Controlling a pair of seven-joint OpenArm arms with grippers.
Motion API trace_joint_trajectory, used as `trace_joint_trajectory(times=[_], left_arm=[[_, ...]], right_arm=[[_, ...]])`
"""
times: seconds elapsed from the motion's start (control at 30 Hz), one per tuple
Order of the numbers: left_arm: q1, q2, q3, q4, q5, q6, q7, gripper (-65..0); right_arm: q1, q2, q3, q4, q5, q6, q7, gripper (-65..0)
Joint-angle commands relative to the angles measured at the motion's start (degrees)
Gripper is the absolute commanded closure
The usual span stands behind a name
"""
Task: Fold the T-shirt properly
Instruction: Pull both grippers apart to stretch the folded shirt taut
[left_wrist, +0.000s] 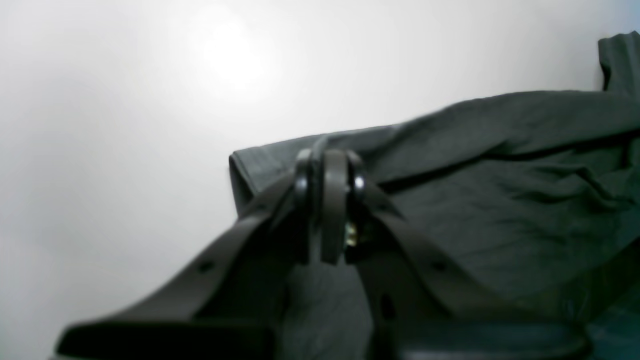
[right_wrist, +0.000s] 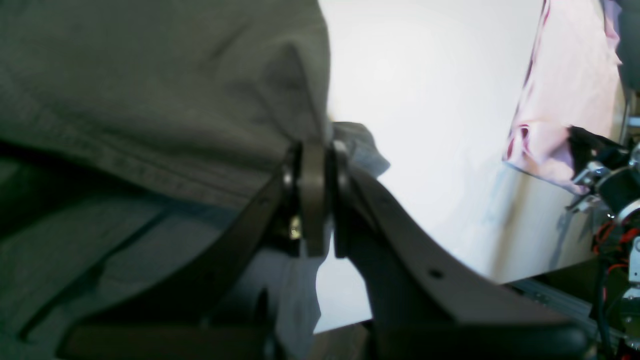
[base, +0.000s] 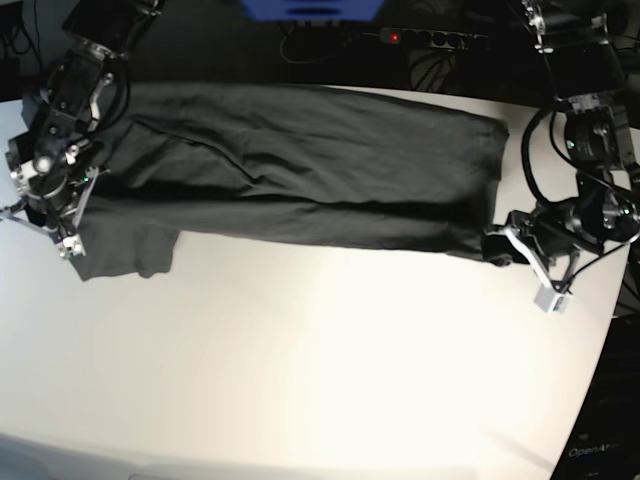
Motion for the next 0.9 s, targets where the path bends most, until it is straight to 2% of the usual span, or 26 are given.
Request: trace_joint_trajectory(times=[0.0,0.1,0.33,0.5,0.67,0.87], left_arm=[[-0.91,-1.02,-0.24,1.18,-1.10,-1.58,-0.73,-2.9],[-1.00,-0.94,-0.68,0.56,-0.57,-5.53,0.67,-2.9],[-0.91,-1.02,-0.68,1.27,-1.10,-6.41,3.14,-2.9],[-0.82,-1.02,-0.68,1.27,-1.10,-11.69,3.22,-2.9],[-0.21,-0.67,-0.68,1.27,-1.10,-15.33,6.65,-2.9],[1.55,-0.94,-0.42,1.35,-1.10,-15.33,7.71,-2.9]], right_arm=[[0.44,0.96,0.51,1.12,-0.41,-0.49,0.40,-1.0],[0.53,1.05,1.83,1.12,-0.41,-0.49,0.49,-1.0],[0.36,1.84,2.09,1.12,-0.67,-0.49,2.69,-1.0],[0.36,1.66,2.01,1.12,-0.67,-0.49,2.69,-1.0],[0.71,1.40,1.66,1.12,-0.67,-0.49,2.77,-1.0],[0.44,1.05,1.57,1.12,-0.67,-0.49,2.86,-1.0]])
